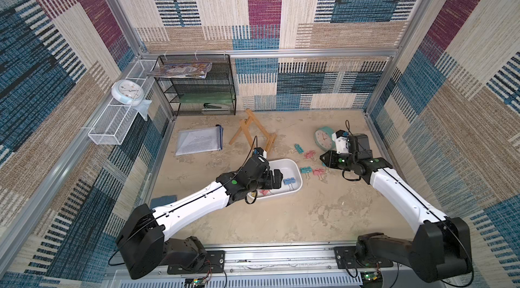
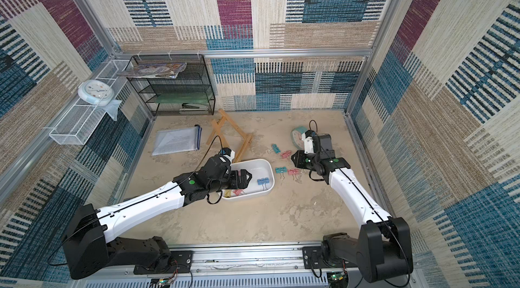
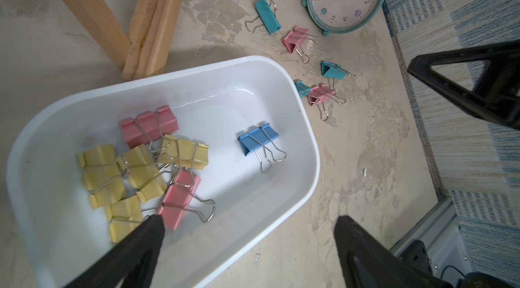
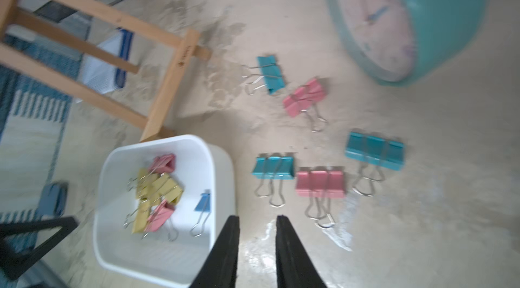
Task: Take out the binder clips from the storage box
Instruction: Pick up the binder clip from the storage box.
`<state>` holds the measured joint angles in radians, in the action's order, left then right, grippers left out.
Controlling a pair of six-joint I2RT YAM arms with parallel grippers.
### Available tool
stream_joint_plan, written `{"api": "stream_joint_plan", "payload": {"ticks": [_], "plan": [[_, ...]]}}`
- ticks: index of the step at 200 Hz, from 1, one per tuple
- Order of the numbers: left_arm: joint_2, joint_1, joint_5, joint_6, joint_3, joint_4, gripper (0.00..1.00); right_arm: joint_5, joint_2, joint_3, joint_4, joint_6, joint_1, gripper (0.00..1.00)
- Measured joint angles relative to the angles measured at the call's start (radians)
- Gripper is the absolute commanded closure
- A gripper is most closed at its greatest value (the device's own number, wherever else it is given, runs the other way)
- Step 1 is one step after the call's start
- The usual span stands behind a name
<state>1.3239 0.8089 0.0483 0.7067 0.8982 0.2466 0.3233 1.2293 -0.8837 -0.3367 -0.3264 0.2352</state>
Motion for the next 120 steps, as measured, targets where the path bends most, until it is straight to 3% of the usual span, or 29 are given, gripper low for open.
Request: {"api": "stream_joint_plan", "payload": {"ticks": [28,50,92,120], "plan": [[-0.032,-0.001,0.03,0.001,-0.046,0.0,0.01,0.035,0.036,-0.055,-0.027,0.075,0.133,0.73],[-0.042,-0.002,0.046,0.003,-0.062,0.0,0.01,0.019,0.145,-0.147,-0.09,0.114,0.222,0.73],[-0.054,-0.002,0.057,0.017,-0.077,0.0,0.01,-0.087,0.326,-0.235,-0.212,0.09,0.351,0.73],[-0.074,-0.002,0.076,0.02,-0.096,0.0,0.01,-0.17,0.408,-0.275,-0.269,0.045,0.411,0.67]]}}
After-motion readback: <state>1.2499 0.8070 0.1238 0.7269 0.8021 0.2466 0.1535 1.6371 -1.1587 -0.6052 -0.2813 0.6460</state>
